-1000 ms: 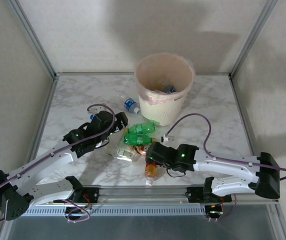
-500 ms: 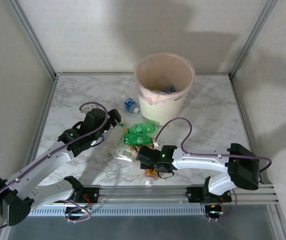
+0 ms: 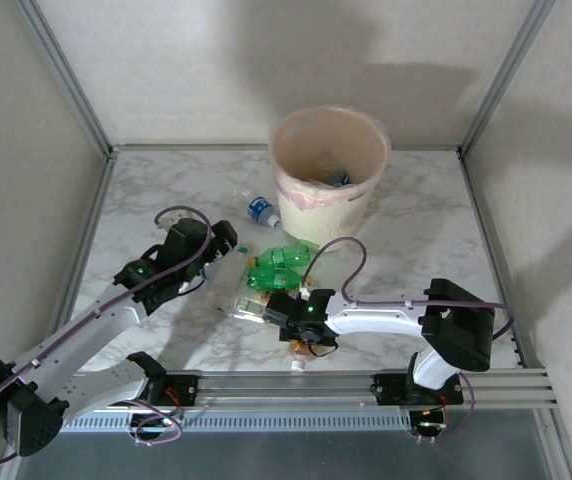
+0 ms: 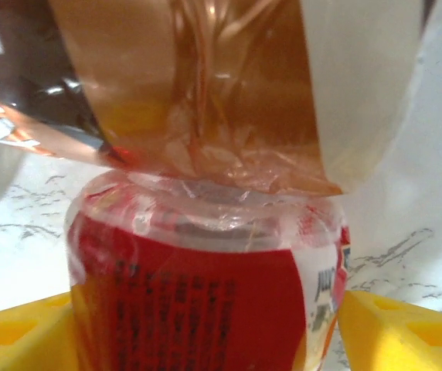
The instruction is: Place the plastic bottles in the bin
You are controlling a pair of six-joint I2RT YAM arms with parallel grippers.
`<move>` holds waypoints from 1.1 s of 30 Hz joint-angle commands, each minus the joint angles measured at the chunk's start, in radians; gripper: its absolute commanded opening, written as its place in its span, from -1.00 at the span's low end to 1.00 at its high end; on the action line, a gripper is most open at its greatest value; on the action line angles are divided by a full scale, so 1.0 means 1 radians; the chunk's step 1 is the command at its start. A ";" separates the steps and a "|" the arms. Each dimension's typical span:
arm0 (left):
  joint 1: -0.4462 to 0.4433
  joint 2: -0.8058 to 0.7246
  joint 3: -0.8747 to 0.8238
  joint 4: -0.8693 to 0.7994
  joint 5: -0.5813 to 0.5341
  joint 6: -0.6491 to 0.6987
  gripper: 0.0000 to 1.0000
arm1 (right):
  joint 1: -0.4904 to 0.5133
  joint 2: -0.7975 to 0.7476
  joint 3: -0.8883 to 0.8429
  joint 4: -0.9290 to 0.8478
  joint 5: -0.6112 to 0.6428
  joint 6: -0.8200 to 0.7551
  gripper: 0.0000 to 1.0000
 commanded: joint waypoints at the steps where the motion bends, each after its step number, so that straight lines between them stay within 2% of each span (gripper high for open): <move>1: 0.011 -0.014 -0.023 0.017 0.017 -0.017 0.99 | -0.008 0.014 0.005 -0.005 -0.006 -0.015 0.52; 6: 0.014 -0.008 -0.036 0.022 0.027 -0.022 0.99 | -0.009 0.010 0.004 -0.004 -0.004 -0.014 0.24; 13: 0.016 0.000 -0.042 0.034 0.045 -0.029 0.99 | -0.006 -0.011 0.002 -0.005 0.007 -0.014 0.08; 22: 0.022 -0.001 -0.043 0.027 0.026 -0.031 0.99 | 0.040 -0.136 0.105 -0.102 0.103 -0.045 0.02; 28: 0.034 -0.002 -0.024 0.028 0.015 -0.032 0.99 | 0.044 -0.257 0.249 -0.182 0.255 -0.105 0.05; 30: 0.036 0.002 -0.019 0.026 0.014 -0.029 0.99 | 0.026 -0.284 0.312 -0.186 0.295 -0.160 0.07; 33: 0.038 0.009 -0.017 0.030 0.020 -0.032 0.99 | -0.053 -0.302 0.424 -0.185 0.317 -0.262 0.06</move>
